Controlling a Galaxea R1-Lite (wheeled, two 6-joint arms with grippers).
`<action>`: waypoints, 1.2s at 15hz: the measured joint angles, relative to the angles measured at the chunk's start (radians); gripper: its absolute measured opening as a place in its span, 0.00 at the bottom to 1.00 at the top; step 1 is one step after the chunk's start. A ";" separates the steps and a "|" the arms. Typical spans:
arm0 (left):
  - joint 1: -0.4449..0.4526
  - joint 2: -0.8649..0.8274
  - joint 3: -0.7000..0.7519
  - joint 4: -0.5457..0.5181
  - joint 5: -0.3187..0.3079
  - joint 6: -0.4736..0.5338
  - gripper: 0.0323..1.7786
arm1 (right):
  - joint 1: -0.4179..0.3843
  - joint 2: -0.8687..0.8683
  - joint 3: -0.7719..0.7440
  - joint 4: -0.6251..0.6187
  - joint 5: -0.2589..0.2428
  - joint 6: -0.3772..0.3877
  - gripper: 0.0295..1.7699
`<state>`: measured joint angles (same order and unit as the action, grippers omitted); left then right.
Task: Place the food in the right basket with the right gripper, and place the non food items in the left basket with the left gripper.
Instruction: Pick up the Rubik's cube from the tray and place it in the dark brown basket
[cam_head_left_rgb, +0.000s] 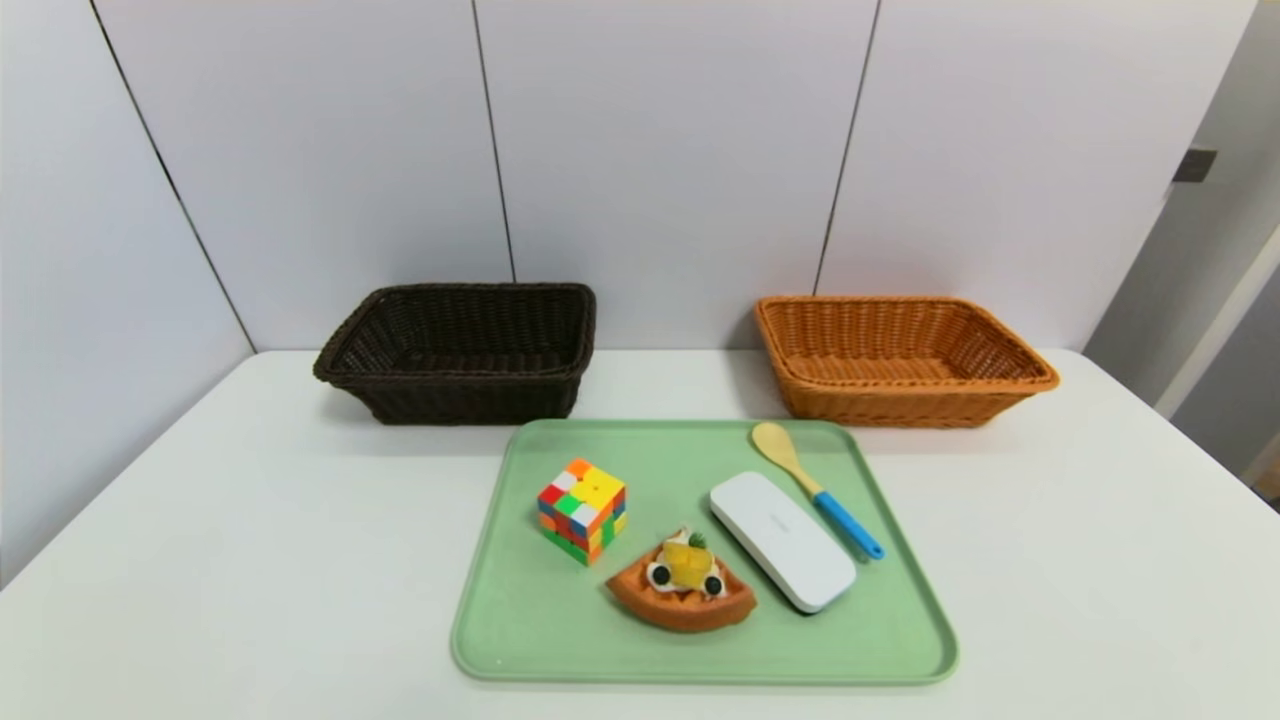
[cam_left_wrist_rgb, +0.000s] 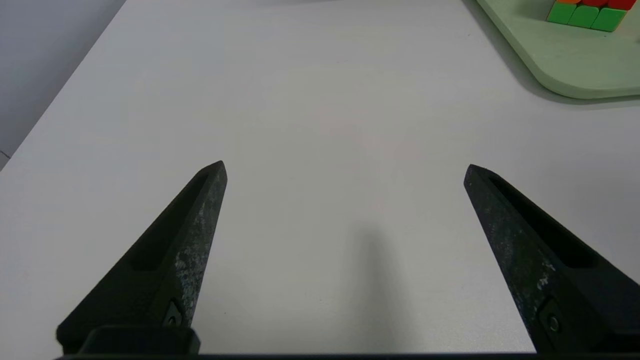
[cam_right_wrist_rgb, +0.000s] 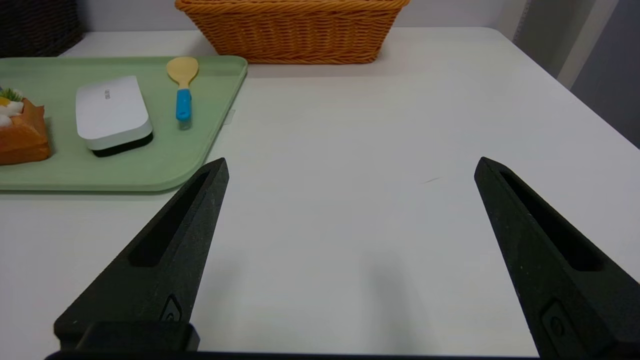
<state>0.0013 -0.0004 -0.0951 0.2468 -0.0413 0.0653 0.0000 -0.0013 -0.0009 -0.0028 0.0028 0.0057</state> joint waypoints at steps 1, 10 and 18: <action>0.000 0.000 0.000 0.000 0.000 0.000 0.95 | 0.000 0.000 0.000 0.000 0.000 0.000 0.96; 0.000 0.000 0.000 0.000 0.000 -0.001 0.95 | 0.000 0.000 0.000 0.000 0.013 -0.021 0.96; 0.000 0.002 -0.054 0.046 -0.002 0.005 0.95 | 0.000 0.001 -0.045 0.021 0.006 0.005 0.96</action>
<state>0.0009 0.0013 -0.1491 0.2930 -0.0432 0.0706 0.0000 0.0000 -0.0455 0.0183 0.0091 0.0109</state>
